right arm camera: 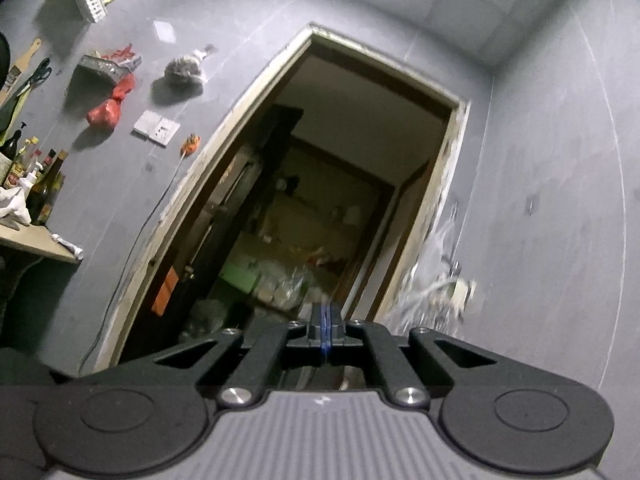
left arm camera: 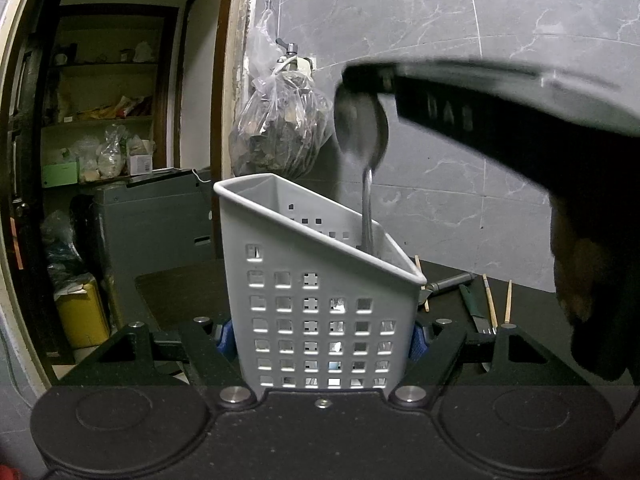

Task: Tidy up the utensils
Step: 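Open the right tool to release the spoon and withdraw it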

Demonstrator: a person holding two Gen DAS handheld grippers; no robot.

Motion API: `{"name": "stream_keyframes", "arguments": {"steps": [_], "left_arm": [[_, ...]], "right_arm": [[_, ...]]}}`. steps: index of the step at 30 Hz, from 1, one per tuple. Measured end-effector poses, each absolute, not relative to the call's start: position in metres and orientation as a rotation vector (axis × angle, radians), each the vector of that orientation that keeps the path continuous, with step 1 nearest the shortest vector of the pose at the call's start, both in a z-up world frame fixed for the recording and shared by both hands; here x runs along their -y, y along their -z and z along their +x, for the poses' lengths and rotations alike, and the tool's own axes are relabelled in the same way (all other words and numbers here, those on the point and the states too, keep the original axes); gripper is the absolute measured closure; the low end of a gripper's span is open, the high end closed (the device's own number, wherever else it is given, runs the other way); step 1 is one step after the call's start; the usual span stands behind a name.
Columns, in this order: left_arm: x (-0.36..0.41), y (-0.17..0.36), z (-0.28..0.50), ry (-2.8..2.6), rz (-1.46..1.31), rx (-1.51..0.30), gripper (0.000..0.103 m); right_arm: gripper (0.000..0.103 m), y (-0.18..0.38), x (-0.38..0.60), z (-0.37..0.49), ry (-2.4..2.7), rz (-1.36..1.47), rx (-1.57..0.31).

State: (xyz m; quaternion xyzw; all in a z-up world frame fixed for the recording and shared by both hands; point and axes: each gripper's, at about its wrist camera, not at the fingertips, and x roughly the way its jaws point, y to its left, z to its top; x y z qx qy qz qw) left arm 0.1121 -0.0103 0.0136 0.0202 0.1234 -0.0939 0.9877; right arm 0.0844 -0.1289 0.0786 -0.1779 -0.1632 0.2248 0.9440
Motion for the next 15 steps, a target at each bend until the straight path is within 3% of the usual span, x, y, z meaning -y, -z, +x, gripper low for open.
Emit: {"name": "stream_keyframes", "arguments": {"steps": [15], "left_arm": [[0.01, -0.013, 0.111, 0.19, 0.04, -0.247, 0.027]], "right_arm": [[0.101, -0.066, 0.151, 0.107, -0.5, -0.256, 0.152]]}}
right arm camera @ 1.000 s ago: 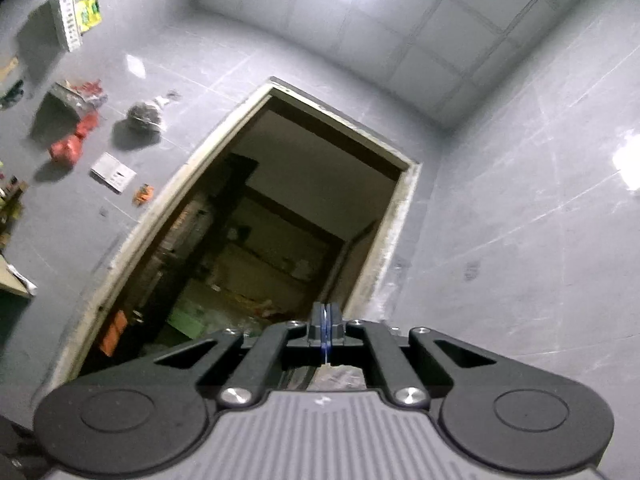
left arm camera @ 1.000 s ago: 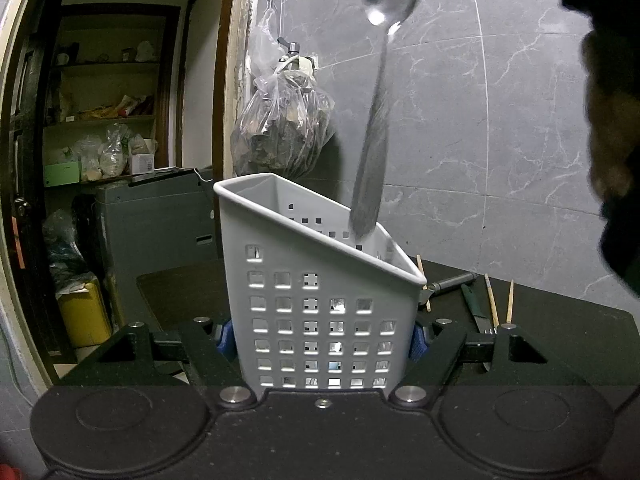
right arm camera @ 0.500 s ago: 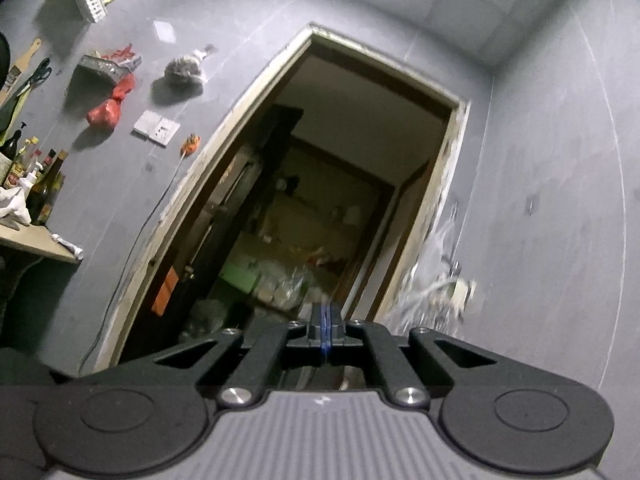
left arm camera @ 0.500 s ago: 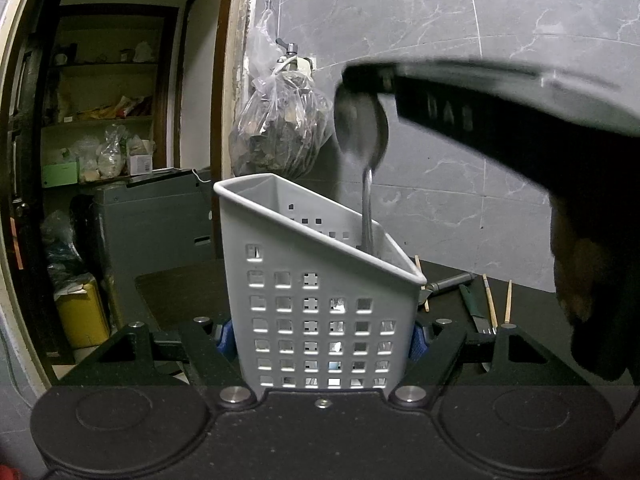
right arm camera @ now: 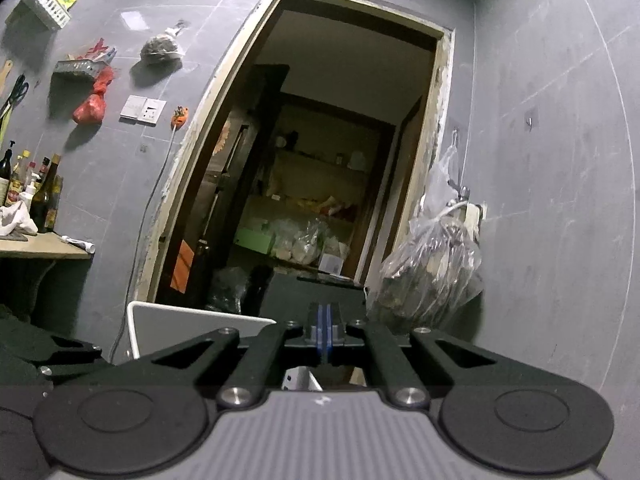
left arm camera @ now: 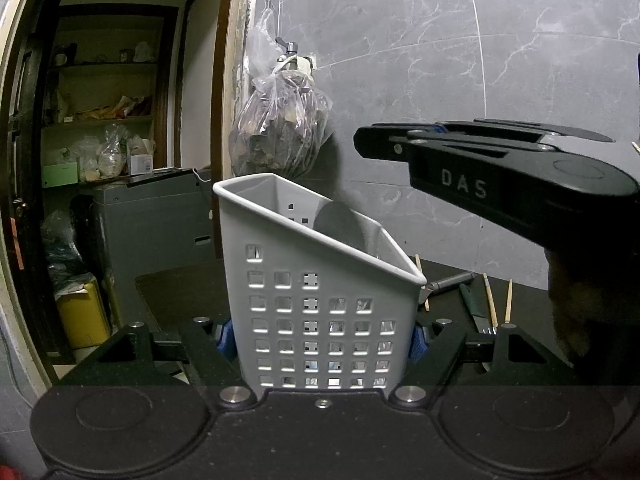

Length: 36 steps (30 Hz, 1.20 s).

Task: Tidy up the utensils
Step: 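Open the right tool to release the spoon and withdraw it, then move the right tool to the utensil pile over the silver fork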

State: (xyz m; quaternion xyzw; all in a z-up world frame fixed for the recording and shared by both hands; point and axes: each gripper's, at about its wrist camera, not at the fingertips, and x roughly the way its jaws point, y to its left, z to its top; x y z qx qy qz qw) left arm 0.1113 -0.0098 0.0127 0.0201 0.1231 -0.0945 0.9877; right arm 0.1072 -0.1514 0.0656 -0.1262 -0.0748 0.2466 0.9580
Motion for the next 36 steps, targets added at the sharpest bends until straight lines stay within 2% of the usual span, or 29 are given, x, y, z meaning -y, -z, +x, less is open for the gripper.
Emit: {"name": "stream_keyframes", "arguments": {"steps": [2, 9, 13, 15, 17, 24, 36], "left_arm": [[0.01, -0.013, 0.111, 0.189, 0.041, -0.247, 0.027], [0.01, -0.012, 0.113, 0.19, 0.041, -0.246, 0.027], [0.01, -0.012, 0.113, 0.19, 0.041, -0.246, 0.027], [0.01, -0.012, 0.112, 0.189, 0.041, -0.247, 0.027], [0.01, -0.012, 0.113, 0.189, 0.041, -0.247, 0.027], [0.01, -0.012, 0.111, 0.189, 0.041, -0.247, 0.027], [0.01, -0.012, 0.112, 0.189, 0.042, -0.247, 0.027]], "right_arm": [[0.098, -0.066, 0.153, 0.107, -0.504, -0.251, 0.146], [0.05, -0.07, 0.165, 0.094, -0.493, -0.232, 0.16], [0.033, -0.068, 0.177, 0.084, -0.464, -0.221, 0.166], [0.018, -0.067, 0.184, 0.079, -0.444, -0.21, 0.165], [0.01, -0.064, 0.192, 0.074, -0.421, -0.199, 0.166], [0.0, -0.056, 0.221, 0.063, -0.34, -0.159, 0.12], [0.0, -0.025, 0.27, 0.068, -0.301, 0.009, -0.096]]}}
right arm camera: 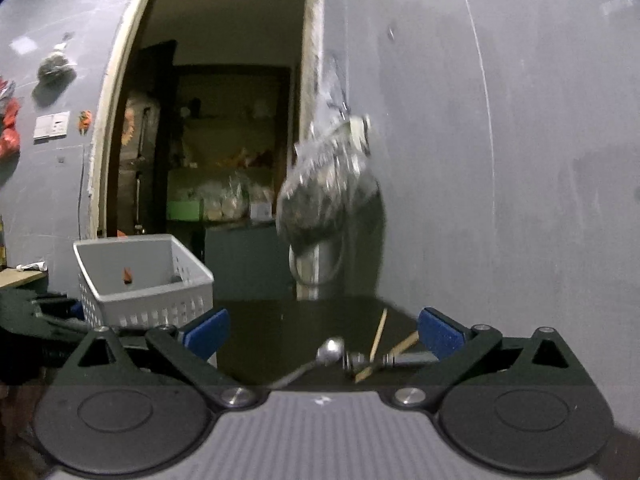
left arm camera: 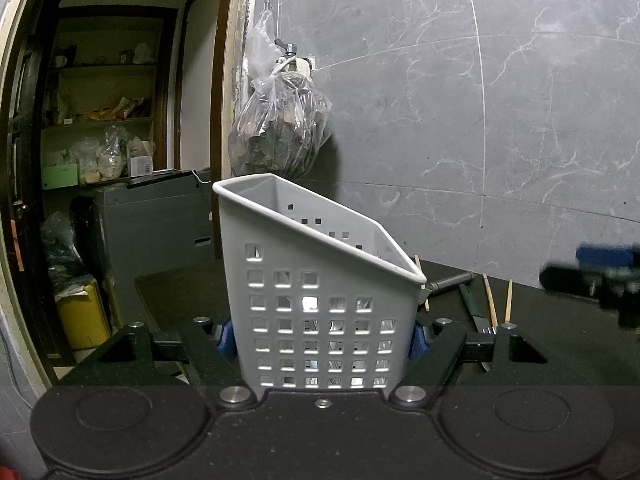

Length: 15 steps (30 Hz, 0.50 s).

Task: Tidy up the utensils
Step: 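Move the right tool to the utensil pile over the silver fork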

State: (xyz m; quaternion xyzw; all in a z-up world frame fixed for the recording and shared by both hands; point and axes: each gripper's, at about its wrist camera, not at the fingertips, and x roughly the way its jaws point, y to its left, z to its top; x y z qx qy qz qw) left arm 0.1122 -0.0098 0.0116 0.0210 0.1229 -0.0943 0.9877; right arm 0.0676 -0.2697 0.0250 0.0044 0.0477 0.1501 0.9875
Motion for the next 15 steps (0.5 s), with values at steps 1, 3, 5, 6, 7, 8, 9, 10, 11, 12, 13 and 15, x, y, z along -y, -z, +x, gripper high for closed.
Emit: {"name": "stream_keyframes", "arguments": {"steps": [1, 3, 5, 6, 7, 8, 9, 10, 11, 12, 13, 15], "left_arm": [[0.01, -0.012, 0.112, 0.189, 0.041, -0.247, 0.027], [0.01, -0.012, 0.111, 0.19, 0.041, -0.246, 0.027], [0.01, -0.012, 0.111, 0.189, 0.041, -0.246, 0.027], [0.01, -0.011, 0.112, 0.189, 0.042, -0.247, 0.027], [0.01, -0.011, 0.111, 0.19, 0.042, -0.247, 0.027], [0.01, -0.011, 0.111, 0.19, 0.042, -0.246, 0.027], [0.01, -0.011, 0.112, 0.189, 0.042, -0.247, 0.027], [0.01, -0.011, 0.111, 0.189, 0.041, -0.247, 0.027], [0.01, -0.011, 0.112, 0.189, 0.041, -0.247, 0.027], [0.01, -0.011, 0.111, 0.19, 0.041, -0.246, 0.027], [0.01, -0.011, 0.112, 0.189, 0.042, -0.247, 0.027], [0.009, -0.011, 0.111, 0.189, 0.041, -0.246, 0.027]], "right_arm": [[0.0, -0.022, 0.271, 0.069, -0.305, 0.019, -0.12], [0.0, -0.014, 0.277, 0.073, -0.311, 0.039, -0.182], [0.0, -0.006, 0.28, 0.074, -0.309, 0.049, -0.235], [0.0, -0.003, 0.281, 0.075, -0.308, 0.054, -0.26], [0.0, 0.001, 0.283, 0.077, -0.307, 0.061, -0.283], [0.0, 0.003, 0.284, 0.078, -0.308, 0.069, -0.303], [0.0, 0.005, 0.286, 0.079, -0.311, 0.076, -0.317], [0.0, 0.008, 0.287, 0.08, -0.316, 0.081, -0.331], [0.0, 0.009, 0.288, 0.081, -0.321, 0.083, -0.342], [0.0, 0.011, 0.288, 0.082, -0.324, 0.084, -0.352], [0.0, 0.012, 0.288, 0.085, -0.328, 0.087, -0.364], [0.0, 0.014, 0.29, 0.089, -0.34, 0.097, -0.395]]}}
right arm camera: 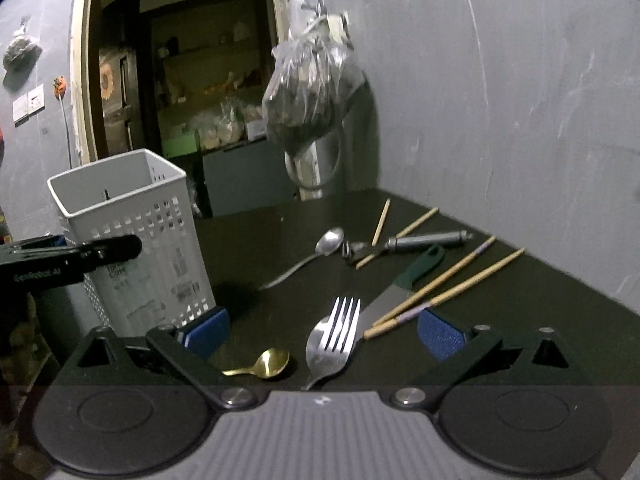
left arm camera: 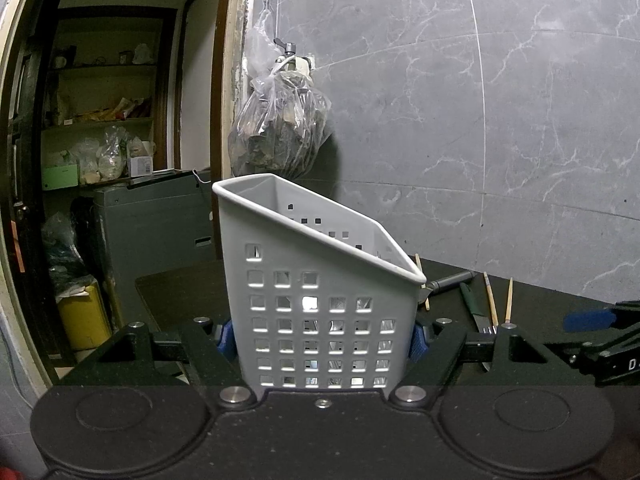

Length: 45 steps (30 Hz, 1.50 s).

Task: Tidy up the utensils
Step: 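Move the right tool to the utensil pile over the silver fork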

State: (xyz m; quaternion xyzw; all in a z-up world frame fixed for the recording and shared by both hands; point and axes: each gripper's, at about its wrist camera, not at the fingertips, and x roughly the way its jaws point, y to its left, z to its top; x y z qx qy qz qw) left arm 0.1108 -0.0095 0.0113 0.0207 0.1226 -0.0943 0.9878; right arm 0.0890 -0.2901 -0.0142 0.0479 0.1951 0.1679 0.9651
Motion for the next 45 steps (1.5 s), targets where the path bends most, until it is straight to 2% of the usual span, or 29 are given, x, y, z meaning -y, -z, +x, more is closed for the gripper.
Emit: {"name": "stream_keyframes", "arguments": {"steps": [19, 25, 34, 36, 40, 42, 45], "left_arm": [[0.01, -0.011, 0.112, 0.189, 0.042, -0.246, 0.027], [0.01, -0.011, 0.111, 0.19, 0.043, -0.246, 0.027], [0.01, -0.011, 0.112, 0.19, 0.044, -0.246, 0.027], [0.01, -0.011, 0.111, 0.19, 0.042, -0.246, 0.027], [0.011, -0.011, 0.112, 0.189, 0.044, -0.246, 0.027], [0.01, -0.011, 0.112, 0.19, 0.043, -0.246, 0.027], [0.01, -0.011, 0.111, 0.189, 0.043, -0.246, 0.027]], "right_arm": [[0.001, 0.026, 0.288, 0.13, -0.274, 0.079, -0.597], [0.008, 0.029, 0.286, 0.141, -0.291, 0.067, -0.644], [0.032, 0.028, 0.283, 0.149, -0.321, 0.06, -0.634], [0.045, 0.028, 0.283, 0.149, -0.324, 0.057, -0.632], [0.054, 0.028, 0.284, 0.15, -0.331, 0.065, -0.629], [0.066, 0.028, 0.285, 0.151, -0.333, 0.073, -0.629], [0.076, 0.028, 0.288, 0.152, -0.328, 0.087, -0.631]]}}
